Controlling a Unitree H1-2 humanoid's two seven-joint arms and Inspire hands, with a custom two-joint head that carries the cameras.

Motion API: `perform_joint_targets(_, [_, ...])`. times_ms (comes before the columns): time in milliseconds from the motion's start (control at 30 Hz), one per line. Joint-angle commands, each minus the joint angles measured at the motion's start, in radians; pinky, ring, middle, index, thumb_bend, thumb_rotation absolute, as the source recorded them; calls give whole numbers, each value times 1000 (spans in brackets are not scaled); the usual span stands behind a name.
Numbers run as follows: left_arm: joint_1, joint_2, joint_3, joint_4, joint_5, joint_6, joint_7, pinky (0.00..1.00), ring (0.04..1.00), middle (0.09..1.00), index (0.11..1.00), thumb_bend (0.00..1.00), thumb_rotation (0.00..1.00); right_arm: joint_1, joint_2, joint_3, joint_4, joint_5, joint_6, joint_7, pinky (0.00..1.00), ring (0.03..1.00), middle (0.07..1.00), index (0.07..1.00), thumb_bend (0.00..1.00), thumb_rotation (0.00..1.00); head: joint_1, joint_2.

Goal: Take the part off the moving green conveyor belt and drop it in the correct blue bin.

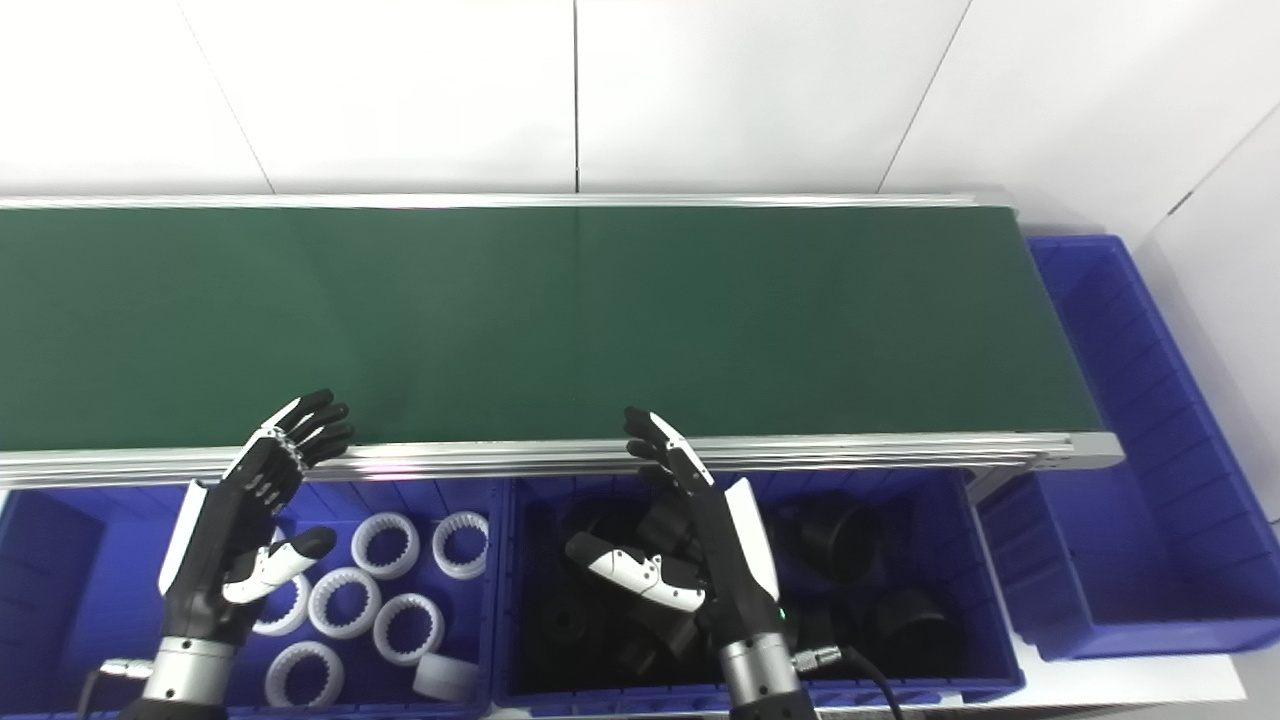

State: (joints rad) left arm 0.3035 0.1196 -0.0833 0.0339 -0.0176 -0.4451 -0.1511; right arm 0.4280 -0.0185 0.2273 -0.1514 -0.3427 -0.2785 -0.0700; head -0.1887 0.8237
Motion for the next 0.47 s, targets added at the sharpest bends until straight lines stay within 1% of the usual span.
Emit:
perform_joint_targets(0, [-7, -3, 12, -29, -6, -25, -20, 799, 806, 837, 854, 1000, 601, -5, 2, 2, -33, 1, -11, 4, 743, 818, 853, 878, 774, 504, 1, 2])
perform_joint_targets(433, [-1, -26, 57, -40, -11, -25, -74, 789, 807, 842, 860, 985, 592, 0, 6, 1, -38, -4, -9, 0, 735, 811, 847, 874, 778, 506, 2, 8])
